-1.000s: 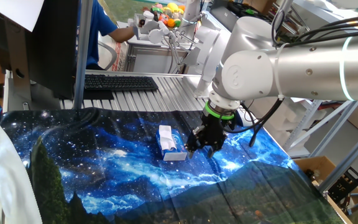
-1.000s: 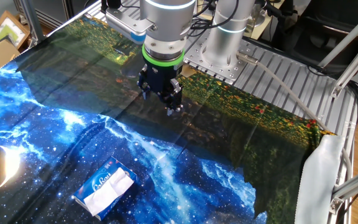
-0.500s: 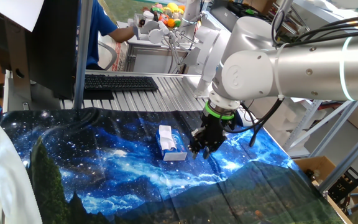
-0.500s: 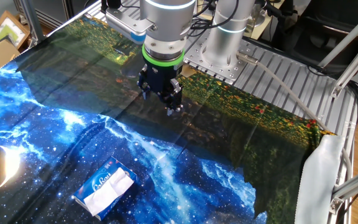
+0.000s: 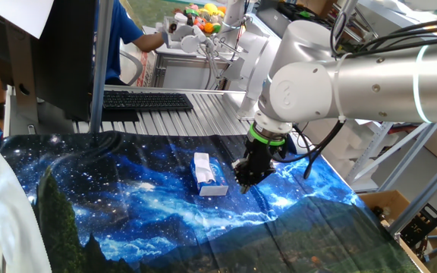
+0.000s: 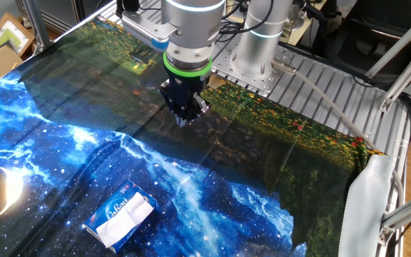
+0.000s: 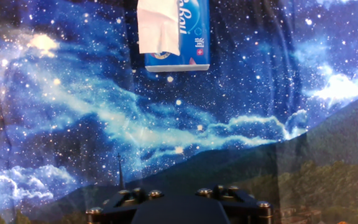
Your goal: Pull out a napkin
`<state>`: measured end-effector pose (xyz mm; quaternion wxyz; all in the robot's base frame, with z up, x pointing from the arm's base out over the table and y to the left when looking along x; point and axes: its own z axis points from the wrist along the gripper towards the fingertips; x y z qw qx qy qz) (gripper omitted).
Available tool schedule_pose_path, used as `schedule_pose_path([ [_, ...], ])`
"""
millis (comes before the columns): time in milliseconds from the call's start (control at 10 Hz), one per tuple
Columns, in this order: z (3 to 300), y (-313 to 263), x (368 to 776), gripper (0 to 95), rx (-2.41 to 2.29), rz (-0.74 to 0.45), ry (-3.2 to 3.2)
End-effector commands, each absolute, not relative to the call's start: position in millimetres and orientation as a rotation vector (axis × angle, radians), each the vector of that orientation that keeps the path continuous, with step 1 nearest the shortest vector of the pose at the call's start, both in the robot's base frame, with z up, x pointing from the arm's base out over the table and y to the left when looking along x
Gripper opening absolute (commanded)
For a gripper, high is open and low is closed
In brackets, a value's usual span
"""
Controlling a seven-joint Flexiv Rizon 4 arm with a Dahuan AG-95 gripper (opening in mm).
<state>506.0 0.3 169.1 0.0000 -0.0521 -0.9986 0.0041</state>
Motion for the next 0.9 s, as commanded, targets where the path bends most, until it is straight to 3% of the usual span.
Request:
schedule_pose_path([
  [100,167.2,1.0,514.1,0.0,-0.186,0.011,-3.133],
  [500,161.4,0.5,537.0,0.0,-0.216,0.010,-3.130],
  [900,162.2,2.7,534.4,0.0,-0.191,-0.003,-3.124],
])
